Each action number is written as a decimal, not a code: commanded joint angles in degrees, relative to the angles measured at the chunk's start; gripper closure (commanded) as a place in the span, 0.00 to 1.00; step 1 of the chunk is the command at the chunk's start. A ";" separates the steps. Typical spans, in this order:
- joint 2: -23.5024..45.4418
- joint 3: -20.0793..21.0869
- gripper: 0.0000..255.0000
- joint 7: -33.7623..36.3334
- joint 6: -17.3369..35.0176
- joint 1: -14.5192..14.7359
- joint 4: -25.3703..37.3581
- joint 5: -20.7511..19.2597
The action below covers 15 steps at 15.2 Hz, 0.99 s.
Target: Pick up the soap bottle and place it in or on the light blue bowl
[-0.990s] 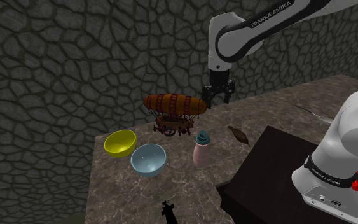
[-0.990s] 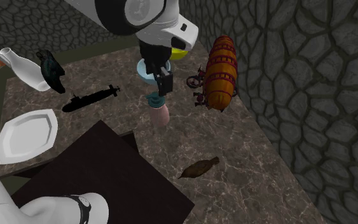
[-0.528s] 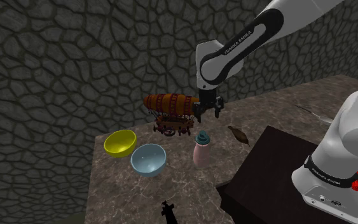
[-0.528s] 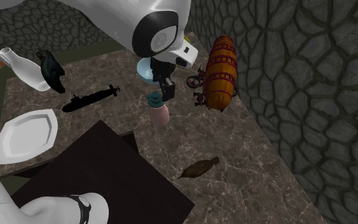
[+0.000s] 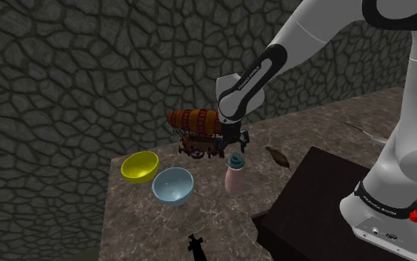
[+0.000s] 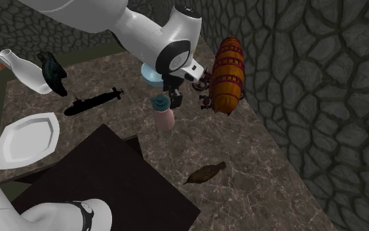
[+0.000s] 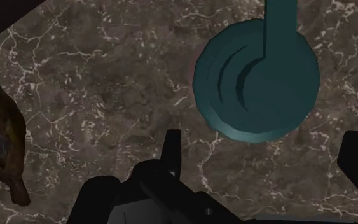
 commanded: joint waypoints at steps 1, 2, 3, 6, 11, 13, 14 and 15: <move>1.67 0.01 0.00 -0.02 1.55 0.06 0.05 0.13; 2.23 0.05 0.00 -0.05 2.27 0.12 -0.11 0.18; 2.80 0.09 0.00 -0.08 3.00 0.18 -0.26 0.23; 4.92 0.22 0.00 -0.19 5.56 0.38 -0.69 0.41; 4.92 0.22 0.00 -0.19 5.56 0.38 -0.69 0.41; 4.92 0.22 0.00 -0.19 5.56 0.38 -0.69 0.41; 4.91 0.22 0.00 -0.19 5.55 0.38 -0.69 0.41; 4.91 0.22 1.00 -0.19 5.55 0.38 -0.69 0.41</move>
